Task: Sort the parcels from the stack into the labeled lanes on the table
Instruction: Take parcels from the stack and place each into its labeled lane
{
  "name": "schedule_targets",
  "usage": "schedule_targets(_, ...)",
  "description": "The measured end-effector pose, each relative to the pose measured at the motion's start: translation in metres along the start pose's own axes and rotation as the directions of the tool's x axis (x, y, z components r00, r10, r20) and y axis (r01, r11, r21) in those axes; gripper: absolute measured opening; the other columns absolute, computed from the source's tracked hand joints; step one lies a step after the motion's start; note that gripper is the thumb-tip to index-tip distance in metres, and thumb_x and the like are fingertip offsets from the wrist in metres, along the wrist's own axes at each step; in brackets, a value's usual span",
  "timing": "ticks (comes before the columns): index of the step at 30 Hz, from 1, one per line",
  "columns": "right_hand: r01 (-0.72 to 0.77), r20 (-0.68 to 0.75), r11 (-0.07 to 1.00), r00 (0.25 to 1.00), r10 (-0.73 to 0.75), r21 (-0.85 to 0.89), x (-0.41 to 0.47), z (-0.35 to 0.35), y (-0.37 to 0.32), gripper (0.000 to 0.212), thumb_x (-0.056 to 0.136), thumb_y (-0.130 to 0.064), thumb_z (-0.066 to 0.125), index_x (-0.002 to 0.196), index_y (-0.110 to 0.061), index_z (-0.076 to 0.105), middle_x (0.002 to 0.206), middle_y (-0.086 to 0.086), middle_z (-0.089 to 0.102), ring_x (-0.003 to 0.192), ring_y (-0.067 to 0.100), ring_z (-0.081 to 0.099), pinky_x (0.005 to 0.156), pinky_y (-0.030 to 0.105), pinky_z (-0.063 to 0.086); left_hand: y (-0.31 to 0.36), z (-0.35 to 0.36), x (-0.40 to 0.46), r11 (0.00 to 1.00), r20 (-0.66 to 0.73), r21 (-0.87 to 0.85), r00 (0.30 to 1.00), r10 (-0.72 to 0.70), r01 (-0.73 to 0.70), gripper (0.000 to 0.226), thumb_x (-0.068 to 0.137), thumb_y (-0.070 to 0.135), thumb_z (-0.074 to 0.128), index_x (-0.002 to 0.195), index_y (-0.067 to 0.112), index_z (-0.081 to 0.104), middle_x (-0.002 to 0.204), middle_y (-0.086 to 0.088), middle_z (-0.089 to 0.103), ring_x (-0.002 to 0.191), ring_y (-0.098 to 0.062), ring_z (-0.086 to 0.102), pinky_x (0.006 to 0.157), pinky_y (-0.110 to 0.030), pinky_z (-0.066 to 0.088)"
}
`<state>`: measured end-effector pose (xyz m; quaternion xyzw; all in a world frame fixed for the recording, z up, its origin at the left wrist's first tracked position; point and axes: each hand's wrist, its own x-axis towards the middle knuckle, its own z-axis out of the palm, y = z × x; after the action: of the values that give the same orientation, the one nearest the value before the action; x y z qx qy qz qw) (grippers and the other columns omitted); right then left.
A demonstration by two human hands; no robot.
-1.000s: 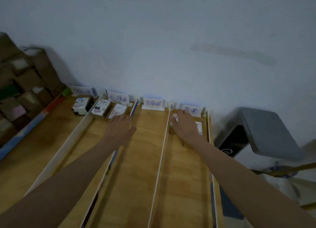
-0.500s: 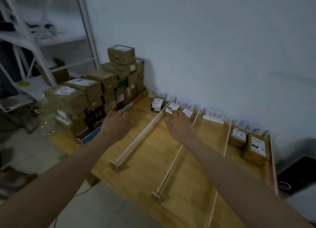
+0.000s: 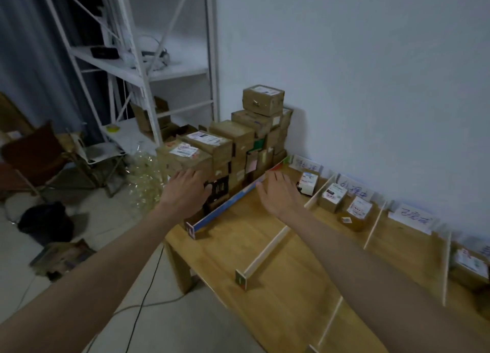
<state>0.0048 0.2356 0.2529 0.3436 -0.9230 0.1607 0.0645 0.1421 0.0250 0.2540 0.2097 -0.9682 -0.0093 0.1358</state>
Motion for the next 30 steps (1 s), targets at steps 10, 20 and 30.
schedule_targets(10,-0.037,0.123,0.993,0.992,0.024,0.109,0.118,0.056,-0.061,0.054,0.104,-0.047,0.031,0.14,-0.009,0.043,0.144,0.013,0.045,0.135,0.029,0.041,0.103,0.043,0.042,-0.103,0.012,0.1,0.996,0.035,0.07,0.998,-0.054,0.052,0.058,0.1,0.053,0.033,0.144,0.016,0.042,0.151,-0.008,0.043,0.135,-0.028,0.043,0.113,-0.044,0.031)
schedule_targets(20,-0.388,0.416,0.852,0.88,0.229,0.352,0.182,0.11,-0.13,0.081,0.097,-0.066,0.031,0.148,-0.003,0.034,0.148,0.017,0.044,0.135,0.035,0.043,0.106,0.044,0.04,-0.184,0.035,0.161,0.976,0.179,-0.041,0.963,-0.202,0.213,0.059,0.1,0.055,0.034,0.141,0.014,0.044,0.144,-0.013,0.045,0.13,-0.032,0.046,0.105,-0.049,0.04)
schedule_targets(30,-0.732,0.615,0.272,0.675,0.407,0.624,0.208,0.126,-0.149,0.055,0.098,-0.044,0.056,0.139,-0.009,0.047,0.138,0.011,0.055,0.112,0.028,0.062,0.089,0.041,0.058,-0.21,0.064,0.207,0.661,0.512,-0.531,0.822,-0.249,0.531,0.068,0.098,0.055,0.044,0.134,-0.003,0.051,0.137,-0.023,0.052,0.122,-0.038,0.052,0.106,-0.049,0.042)
